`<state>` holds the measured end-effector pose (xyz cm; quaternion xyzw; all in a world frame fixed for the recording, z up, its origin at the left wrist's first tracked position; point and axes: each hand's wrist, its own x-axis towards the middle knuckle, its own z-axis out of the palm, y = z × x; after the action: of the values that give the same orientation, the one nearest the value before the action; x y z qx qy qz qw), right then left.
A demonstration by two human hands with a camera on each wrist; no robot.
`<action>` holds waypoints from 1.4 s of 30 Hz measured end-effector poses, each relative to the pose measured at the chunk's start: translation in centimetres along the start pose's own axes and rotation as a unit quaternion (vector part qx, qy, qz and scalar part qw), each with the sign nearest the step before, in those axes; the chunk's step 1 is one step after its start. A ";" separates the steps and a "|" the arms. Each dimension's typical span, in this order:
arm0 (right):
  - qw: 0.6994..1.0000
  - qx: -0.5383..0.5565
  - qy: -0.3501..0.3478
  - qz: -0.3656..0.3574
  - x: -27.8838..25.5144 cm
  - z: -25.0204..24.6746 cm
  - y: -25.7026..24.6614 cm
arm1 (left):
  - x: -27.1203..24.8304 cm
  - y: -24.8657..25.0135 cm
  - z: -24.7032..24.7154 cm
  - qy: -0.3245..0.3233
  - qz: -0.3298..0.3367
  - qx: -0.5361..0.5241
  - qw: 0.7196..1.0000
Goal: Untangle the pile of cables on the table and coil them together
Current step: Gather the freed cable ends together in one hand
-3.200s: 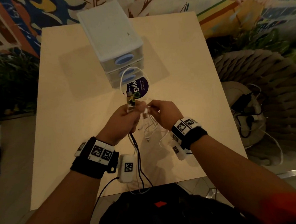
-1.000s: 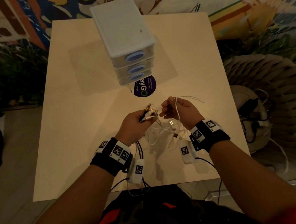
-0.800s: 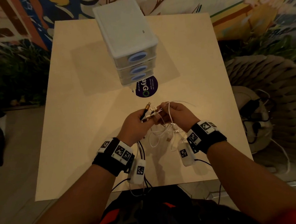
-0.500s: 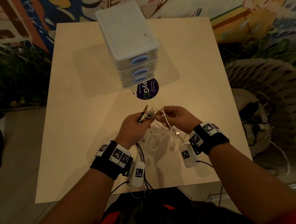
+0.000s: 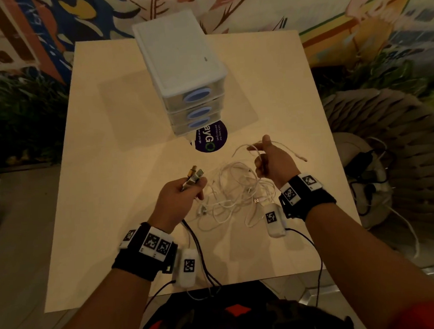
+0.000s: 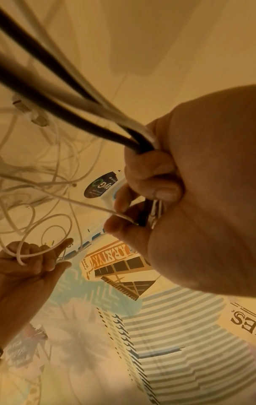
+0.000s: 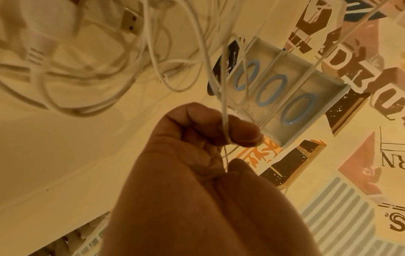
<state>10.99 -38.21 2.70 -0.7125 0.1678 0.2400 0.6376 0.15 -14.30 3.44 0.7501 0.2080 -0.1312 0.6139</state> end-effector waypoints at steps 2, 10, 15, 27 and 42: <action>0.998 -0.048 0.021 -0.022 0.2 0.0 0.0 | -0.4 0.2 -0.4 -0.040 0.013 0.013 0.999; 0.994 -0.098 0.002 -0.049 -0.6 1.3 -0.1 | -0.9 0.7 -0.5 -0.134 0.106 0.102 0.980; 0.874 -0.376 0.131 -0.279 -3.4 1.4 -1.2 | -1.2 0.9 0.4 -0.123 0.131 0.075 0.981; 0.928 -0.358 -0.102 -0.030 -4.2 4.0 -2.5 | -1.4 1.6 0.5 -0.187 0.218 0.113 0.951; 0.952 -0.246 -0.053 -0.173 -6.3 2.3 -4.0 | -1.3 2.3 0.2 -0.174 0.107 0.024 0.979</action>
<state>7.66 -35.81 9.30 -0.8517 -0.0562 0.1968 0.4824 0.09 -15.07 6.01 0.7480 0.0129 -0.1985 0.6331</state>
